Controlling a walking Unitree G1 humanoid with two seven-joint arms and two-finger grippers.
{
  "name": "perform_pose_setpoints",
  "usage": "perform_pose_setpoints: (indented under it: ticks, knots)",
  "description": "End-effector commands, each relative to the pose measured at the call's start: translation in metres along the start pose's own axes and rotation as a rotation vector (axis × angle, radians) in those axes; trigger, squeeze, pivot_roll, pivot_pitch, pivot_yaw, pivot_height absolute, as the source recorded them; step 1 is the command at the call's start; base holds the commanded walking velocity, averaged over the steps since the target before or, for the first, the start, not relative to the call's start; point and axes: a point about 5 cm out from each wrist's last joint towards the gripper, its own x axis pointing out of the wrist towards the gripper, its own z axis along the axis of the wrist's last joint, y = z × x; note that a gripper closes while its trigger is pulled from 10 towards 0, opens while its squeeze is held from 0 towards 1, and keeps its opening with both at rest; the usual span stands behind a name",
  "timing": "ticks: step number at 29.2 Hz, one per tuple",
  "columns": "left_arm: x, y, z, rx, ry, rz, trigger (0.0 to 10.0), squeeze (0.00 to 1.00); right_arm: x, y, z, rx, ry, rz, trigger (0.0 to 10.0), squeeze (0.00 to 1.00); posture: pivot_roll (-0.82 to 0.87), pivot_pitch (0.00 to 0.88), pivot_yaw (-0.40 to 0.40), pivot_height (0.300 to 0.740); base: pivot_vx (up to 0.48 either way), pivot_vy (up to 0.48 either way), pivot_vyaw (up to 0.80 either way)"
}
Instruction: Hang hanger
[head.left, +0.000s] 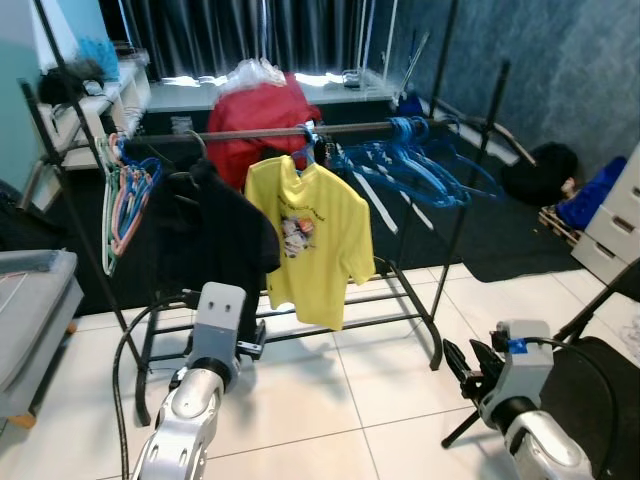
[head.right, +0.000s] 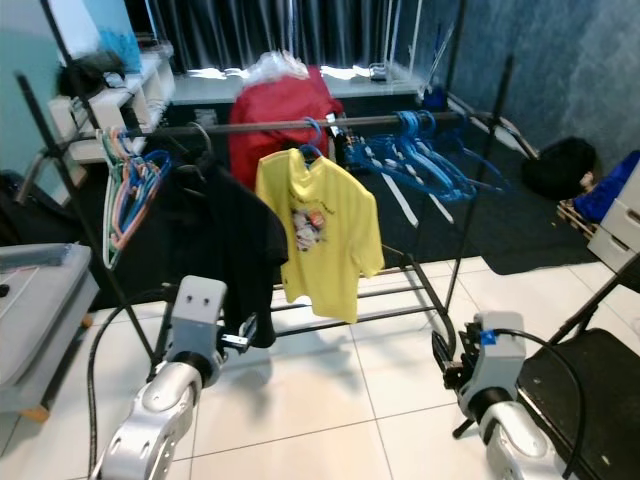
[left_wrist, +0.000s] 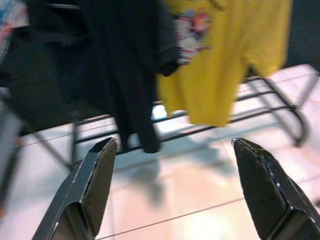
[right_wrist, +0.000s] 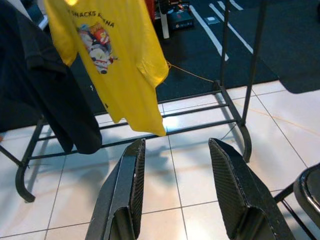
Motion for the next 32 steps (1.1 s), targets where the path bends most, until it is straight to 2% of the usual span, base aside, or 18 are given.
perform_pose_setpoints:
  ticks: [1, 2, 4, 6, 19, 28, 32]
  knots:
    - [0.002, 0.011, -0.001, -0.019, 0.016, 0.039, 10.0, 0.0, 0.001, 0.001, -0.002, 0.019, 0.01, 0.008, 10.0, 0.0, -0.07, 0.0, -0.021, 0.74, 0.0, 0.0, 0.0]
    - [0.002, 0.014, -0.002, -0.06, 0.013, 0.012, 10.0, 0.0, 0.001, 0.001, -0.002, 0.022, 0.01, 0.01, 10.0, 0.0, -0.08, 0.0, -0.019, 0.74, 0.0, 0.0, 0.0]
    - [0.002, 0.014, -0.002, -0.06, 0.013, 0.012, 10.0, 0.0, 0.001, 0.001, -0.002, 0.022, 0.01, 0.01, 10.0, 0.0, -0.08, 0.0, -0.019, 0.74, 0.0, 0.0, 0.0]
    - [0.0, 0.011, -0.003, -0.106, -0.004, -0.043, 10.0, 0.0, 0.002, 0.001, -0.002, 0.024, 0.009, 0.011, 10.0, 0.0, -0.08, 0.0, -0.019, 0.74, 0.48, 0.0, 0.0]
    - [0.003, 0.005, -0.001, -0.088, -0.015, -0.058, 10.0, 0.0, 0.002, 0.001, -0.002, 0.007, 0.008, 0.02, 10.0, 0.0, -0.09, 0.0, -0.016, 0.74, 0.48, 0.0, 0.0]
    - [0.002, 0.0, 0.002, -0.056, -0.028, -0.086, 10.0, 0.0, 0.002, 0.003, -0.001, 0.001, -0.004, 0.035, 10.0, 0.0, -0.09, 0.0, -0.012, 0.74, 0.48, 0.0, 0.73]
    - [0.001, -0.003, 0.005, -0.065, -0.037, -0.086, 10.0, 0.0, 0.002, 0.004, 0.0, 0.009, -0.009, 0.034, 10.0, 0.0, -0.09, 0.0, -0.013, 0.74, 0.48, 0.0, 0.0]
